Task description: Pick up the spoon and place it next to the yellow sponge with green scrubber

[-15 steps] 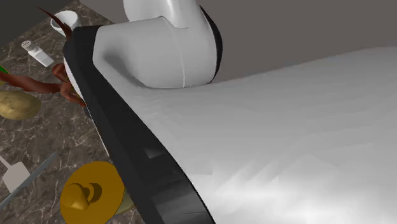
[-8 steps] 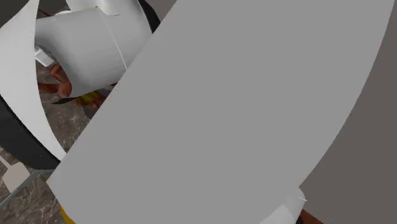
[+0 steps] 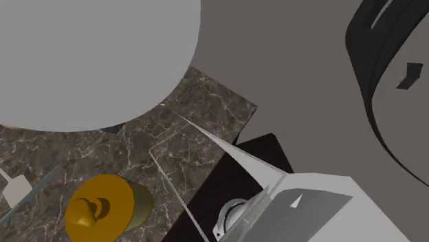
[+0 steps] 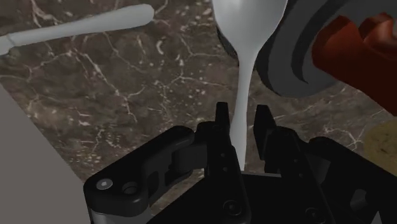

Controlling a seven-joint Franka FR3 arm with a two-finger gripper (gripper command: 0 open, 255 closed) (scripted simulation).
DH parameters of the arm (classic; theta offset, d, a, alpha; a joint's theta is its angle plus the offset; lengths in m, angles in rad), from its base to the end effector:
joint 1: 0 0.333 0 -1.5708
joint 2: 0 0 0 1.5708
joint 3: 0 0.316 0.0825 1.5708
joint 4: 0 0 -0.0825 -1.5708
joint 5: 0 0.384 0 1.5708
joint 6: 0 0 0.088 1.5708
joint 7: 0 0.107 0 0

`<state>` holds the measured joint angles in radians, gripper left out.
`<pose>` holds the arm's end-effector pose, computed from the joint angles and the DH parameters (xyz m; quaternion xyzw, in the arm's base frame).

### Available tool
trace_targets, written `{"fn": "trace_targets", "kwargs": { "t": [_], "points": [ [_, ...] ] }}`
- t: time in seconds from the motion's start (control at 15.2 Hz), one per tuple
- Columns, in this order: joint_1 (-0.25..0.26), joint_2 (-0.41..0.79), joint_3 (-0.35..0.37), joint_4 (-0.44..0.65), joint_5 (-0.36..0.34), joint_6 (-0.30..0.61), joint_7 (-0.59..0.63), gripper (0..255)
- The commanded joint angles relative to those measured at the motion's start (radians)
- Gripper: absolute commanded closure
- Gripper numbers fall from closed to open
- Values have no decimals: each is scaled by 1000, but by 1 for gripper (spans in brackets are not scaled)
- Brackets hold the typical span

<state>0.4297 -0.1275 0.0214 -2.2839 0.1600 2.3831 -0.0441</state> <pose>0.4647 0.2270 0.4290 -0.9729 -0.1930 -0.0984 0.0814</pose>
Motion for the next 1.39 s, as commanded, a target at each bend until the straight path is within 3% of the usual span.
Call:
{"fn": "trace_targets", "kwargs": {
  "t": [0.0, 0.79, 1.12, 1.19, 1.32],
  "points": [
    [9, 65, 14, 72, -9, -5, 30, 255],
    [90, 485, 58, 630, -100, -129, 211, 255],
    [135, 703, 58, 967, -133, -246, 267, 255],
    [151, 794, 57, 1116, -142, -303, 283, 255],
    [152, 797, 55, 1095, -141, -278, 281, 255]
  ]
}}
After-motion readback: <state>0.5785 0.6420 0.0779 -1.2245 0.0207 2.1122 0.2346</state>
